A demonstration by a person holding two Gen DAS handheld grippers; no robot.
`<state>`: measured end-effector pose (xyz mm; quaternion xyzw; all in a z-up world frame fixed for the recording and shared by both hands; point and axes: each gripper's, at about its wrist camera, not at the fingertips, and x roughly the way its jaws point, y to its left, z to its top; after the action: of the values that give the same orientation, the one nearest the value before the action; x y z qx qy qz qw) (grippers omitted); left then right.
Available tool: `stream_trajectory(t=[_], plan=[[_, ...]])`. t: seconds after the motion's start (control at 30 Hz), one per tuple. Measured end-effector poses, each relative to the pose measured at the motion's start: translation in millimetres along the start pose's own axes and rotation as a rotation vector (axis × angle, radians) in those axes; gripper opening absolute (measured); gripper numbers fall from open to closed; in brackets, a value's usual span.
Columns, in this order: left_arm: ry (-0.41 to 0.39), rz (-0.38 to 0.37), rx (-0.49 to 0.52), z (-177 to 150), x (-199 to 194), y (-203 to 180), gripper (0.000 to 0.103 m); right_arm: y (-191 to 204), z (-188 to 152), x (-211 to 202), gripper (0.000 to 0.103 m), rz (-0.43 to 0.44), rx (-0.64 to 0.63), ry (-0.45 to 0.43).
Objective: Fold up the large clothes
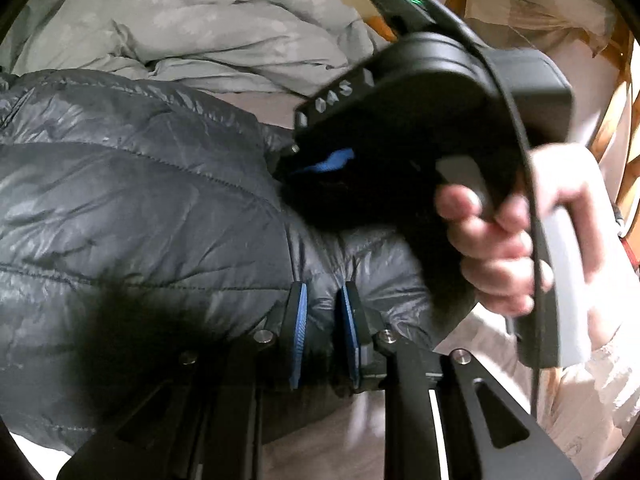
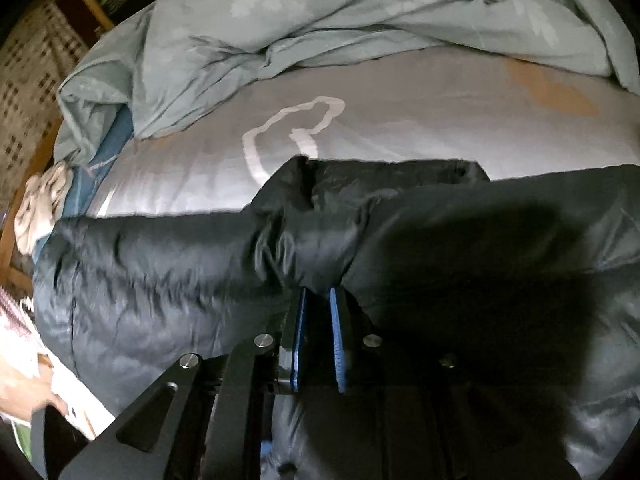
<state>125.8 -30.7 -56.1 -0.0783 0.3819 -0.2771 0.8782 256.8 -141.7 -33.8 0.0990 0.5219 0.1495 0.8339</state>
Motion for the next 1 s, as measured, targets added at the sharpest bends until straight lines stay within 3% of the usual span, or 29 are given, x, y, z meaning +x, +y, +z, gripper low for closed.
stream_trajectory(t=[0.33,0.47,0.63,0.83,0.9,0.93,1.0], plan=[[0.007,0.007,0.001,-5,-4,-6,0.019,4,28,28,0.010,-0.045,-0.005,-0.009],[0.012,0.005,0.009,-6,-6,-7,0.019,1,26,22,0.011,-0.035,0.002,-0.037],[0.013,0.004,0.015,-3,-4,-2,0.019,-5,0,-51,0.011,0.015,-0.030,-0.169],[0.007,0.015,0.026,-3,-5,-7,0.019,-37,-63,-162,0.011,-0.027,-0.038,-0.379],[0.006,0.020,0.032,-3,-6,-9,0.019,-55,-92,-191,0.016,-0.048,0.005,-0.444],[0.005,0.022,0.034,-3,-6,-9,0.019,-61,-103,-198,0.023,-0.059,0.023,-0.464],[0.004,0.026,0.037,-4,-6,-8,0.019,-75,-129,-211,0.050,-0.092,0.064,-0.502]])
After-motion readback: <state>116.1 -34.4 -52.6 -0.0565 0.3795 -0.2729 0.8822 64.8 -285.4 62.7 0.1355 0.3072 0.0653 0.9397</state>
